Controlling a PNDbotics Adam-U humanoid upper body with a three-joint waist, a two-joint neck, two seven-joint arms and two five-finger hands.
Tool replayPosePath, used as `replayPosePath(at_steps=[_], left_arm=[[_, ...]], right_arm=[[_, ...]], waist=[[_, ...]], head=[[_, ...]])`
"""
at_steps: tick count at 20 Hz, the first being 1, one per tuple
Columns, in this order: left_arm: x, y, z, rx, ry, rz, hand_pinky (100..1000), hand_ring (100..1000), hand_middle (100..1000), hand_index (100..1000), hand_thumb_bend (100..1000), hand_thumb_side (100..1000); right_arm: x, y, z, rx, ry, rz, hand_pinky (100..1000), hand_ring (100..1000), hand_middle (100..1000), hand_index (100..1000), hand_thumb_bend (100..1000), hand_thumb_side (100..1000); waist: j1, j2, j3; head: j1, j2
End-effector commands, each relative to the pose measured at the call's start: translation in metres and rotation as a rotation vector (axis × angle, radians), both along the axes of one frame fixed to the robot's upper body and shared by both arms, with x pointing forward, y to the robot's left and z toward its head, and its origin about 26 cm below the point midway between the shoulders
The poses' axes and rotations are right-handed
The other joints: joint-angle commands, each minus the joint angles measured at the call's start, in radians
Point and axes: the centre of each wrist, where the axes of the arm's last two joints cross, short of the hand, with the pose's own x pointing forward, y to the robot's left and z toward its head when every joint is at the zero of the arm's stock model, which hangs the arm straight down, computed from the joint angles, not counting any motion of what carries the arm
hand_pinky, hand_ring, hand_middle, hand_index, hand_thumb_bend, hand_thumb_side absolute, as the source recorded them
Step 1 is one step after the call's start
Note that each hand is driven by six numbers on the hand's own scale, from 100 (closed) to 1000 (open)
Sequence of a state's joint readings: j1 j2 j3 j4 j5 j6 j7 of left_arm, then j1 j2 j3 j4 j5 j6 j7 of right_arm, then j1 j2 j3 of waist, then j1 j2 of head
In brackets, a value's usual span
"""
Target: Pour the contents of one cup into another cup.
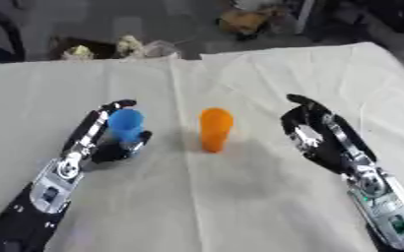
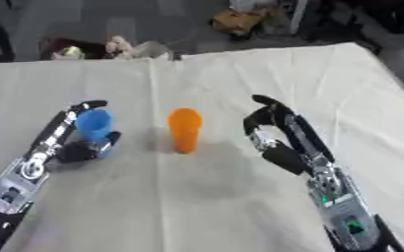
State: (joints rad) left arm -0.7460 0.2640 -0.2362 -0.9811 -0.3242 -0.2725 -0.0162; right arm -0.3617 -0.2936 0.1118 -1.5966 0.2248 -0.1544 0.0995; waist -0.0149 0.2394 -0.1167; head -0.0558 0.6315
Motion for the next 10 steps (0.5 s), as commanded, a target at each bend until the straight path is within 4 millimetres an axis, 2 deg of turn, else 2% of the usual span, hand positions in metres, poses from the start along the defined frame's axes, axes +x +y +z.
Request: replayPosePath(at_steps=[1,8,10], left_arm=[[-0.0014,0.0013,-0.0132,-0.004,0.053,0.006,370,897,449,869,257,317],[-0.0010,0.0033,-0.0087,-0.079,0.032,0.030,273,818,391,851,108,242],[-0.0012,0.0039,-0.0047,-0.103,0.014,0.040,233,788,370,845,100,234]], right_arm=[[0.0007,-0.0004,0.0106,0.006,-0.034,0.006,809,688,635,937,175,671],[0.0009,-0.0006,0.0104,0.008,-0.034,0.004,809,686,634,936,169,672],[0.0011,-0.0006,0.0103,0.012,-0.035,0.003,809,685,632,936,166,671]], waist=[[-0.003,-0.007,-0.001],[-0.004,-0.008,0.002],[-0.004,-0.008,0.003]], head=[[-0.004,-0.007],[-0.006,-0.007],[-0.006,-0.008]])
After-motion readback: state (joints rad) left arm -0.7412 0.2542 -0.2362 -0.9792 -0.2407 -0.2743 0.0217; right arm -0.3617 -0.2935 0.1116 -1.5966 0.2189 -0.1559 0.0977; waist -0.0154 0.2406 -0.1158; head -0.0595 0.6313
